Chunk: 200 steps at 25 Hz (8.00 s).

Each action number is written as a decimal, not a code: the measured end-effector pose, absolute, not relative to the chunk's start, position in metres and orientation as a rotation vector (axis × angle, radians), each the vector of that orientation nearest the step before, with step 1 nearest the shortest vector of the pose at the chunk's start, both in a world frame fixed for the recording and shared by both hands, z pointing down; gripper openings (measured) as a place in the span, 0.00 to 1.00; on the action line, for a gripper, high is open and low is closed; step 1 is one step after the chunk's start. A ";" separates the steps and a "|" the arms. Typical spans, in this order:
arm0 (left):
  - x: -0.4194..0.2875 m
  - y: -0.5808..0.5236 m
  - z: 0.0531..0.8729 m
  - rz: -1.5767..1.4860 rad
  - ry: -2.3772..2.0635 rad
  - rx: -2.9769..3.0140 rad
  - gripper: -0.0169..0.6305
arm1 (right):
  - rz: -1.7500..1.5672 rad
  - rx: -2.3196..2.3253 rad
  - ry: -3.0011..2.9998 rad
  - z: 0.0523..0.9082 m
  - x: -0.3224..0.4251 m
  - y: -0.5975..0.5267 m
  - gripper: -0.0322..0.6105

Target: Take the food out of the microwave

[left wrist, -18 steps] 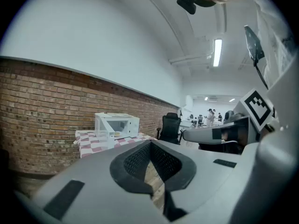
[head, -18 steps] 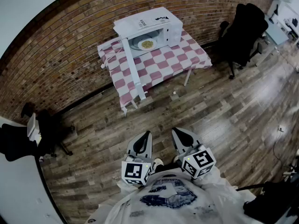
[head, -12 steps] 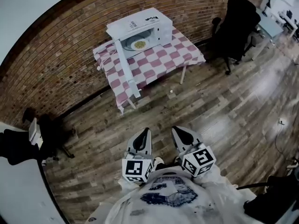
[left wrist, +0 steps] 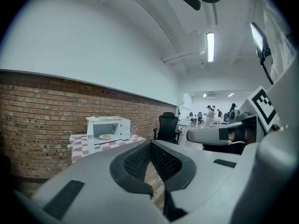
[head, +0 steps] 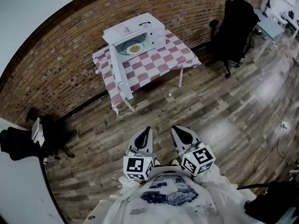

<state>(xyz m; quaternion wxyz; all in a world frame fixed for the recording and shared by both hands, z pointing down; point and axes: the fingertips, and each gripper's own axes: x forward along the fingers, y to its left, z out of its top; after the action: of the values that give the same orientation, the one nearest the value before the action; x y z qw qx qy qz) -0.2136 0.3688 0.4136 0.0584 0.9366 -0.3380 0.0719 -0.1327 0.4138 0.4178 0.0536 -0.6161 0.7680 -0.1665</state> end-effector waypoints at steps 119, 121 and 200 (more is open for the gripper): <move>0.003 -0.234 0.497 0.286 -1.530 2.279 0.04 | -0.805 -1.316 2.784 0.475 0.108 -0.230 0.07; 0.002 -0.236 0.499 0.285 -1.532 2.277 0.04 | -0.807 -1.302 2.794 0.476 0.105 -0.232 0.07; 0.009 -0.344 0.676 -0.481 -0.953 1.378 0.44 | -0.784 -1.449 2.877 0.494 0.139 -0.268 0.07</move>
<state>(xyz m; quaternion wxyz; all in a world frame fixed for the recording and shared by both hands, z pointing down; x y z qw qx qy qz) 0.0088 -0.3439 0.6755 0.6436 0.6048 -0.4186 -0.2114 0.1387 -0.2679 0.4935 -0.0866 -0.4354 0.8645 -0.2356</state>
